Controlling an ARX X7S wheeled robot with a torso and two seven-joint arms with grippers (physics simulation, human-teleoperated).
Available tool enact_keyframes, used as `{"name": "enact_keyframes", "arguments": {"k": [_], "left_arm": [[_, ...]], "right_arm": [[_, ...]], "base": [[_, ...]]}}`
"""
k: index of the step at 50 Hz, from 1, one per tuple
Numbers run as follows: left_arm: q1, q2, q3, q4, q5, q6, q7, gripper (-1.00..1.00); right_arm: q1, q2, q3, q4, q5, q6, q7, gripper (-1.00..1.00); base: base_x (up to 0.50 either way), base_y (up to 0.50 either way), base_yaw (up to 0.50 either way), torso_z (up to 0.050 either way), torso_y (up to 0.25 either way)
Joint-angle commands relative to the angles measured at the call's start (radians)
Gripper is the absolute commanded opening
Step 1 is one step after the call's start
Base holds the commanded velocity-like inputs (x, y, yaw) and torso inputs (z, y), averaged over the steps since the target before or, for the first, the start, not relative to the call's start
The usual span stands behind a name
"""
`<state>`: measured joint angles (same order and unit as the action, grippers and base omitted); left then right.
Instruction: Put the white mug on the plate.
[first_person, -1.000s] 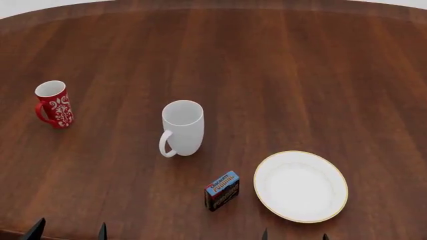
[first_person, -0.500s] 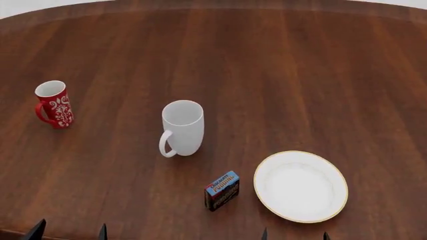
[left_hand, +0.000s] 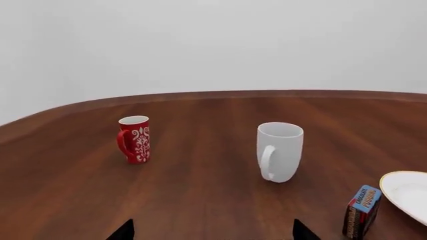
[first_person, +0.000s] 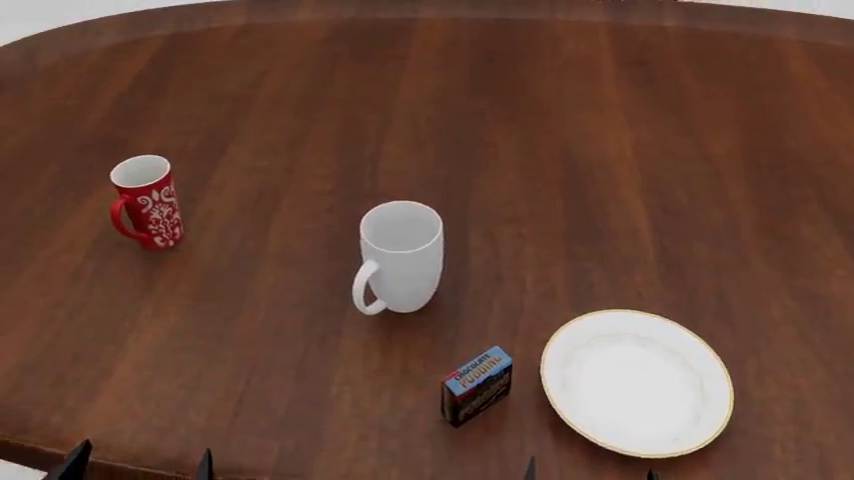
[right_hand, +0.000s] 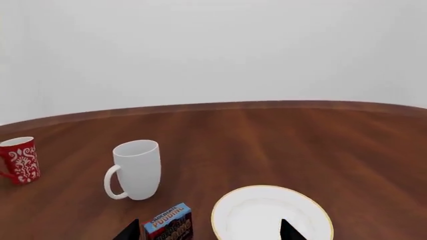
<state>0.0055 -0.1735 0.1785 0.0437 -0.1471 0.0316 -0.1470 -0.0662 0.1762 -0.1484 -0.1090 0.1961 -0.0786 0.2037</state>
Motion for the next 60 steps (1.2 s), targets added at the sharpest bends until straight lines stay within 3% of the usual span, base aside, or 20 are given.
{"name": "enact_keyframes", "arguments": {"k": [1,27,45,52,60], "left_arm": [[0.0,-0.005,0.008,0.003,-0.002,-0.003,-0.01,1.0],[-0.002,-0.016,0.027,0.004,-0.013,0.001,-0.019,1.0],[-0.003,-0.024,0.038,0.011,-0.019,-0.005,-0.03,1.0],[-0.001,-0.035,0.037,0.041,-0.02,-0.022,-0.038,1.0],[-0.023,-0.096,0.027,0.302,0.006,-0.183,-0.083,1.0]], "right_arm": [[0.003,0.007,-0.008,0.01,0.006,0.0,0.003,1.0],[-0.003,0.022,-0.022,-0.006,0.014,0.009,0.021,1.0],[0.003,0.029,-0.016,-0.027,0.02,0.062,0.064,1.0],[0.028,0.043,-0.016,-0.065,0.035,0.152,0.083,1.0],[0.116,0.125,-0.007,-0.346,0.073,0.418,0.115,1.0]], "base": [[0.01,0.0,0.33,0.0,0.0],[0.01,0.0,0.31,0.0,0.0],[0.0,0.0,0.0,0.0,0.0],[0.0,0.0,0.0,0.0,0.0],[0.0,0.0,0.0,0.0,0.0]]}}
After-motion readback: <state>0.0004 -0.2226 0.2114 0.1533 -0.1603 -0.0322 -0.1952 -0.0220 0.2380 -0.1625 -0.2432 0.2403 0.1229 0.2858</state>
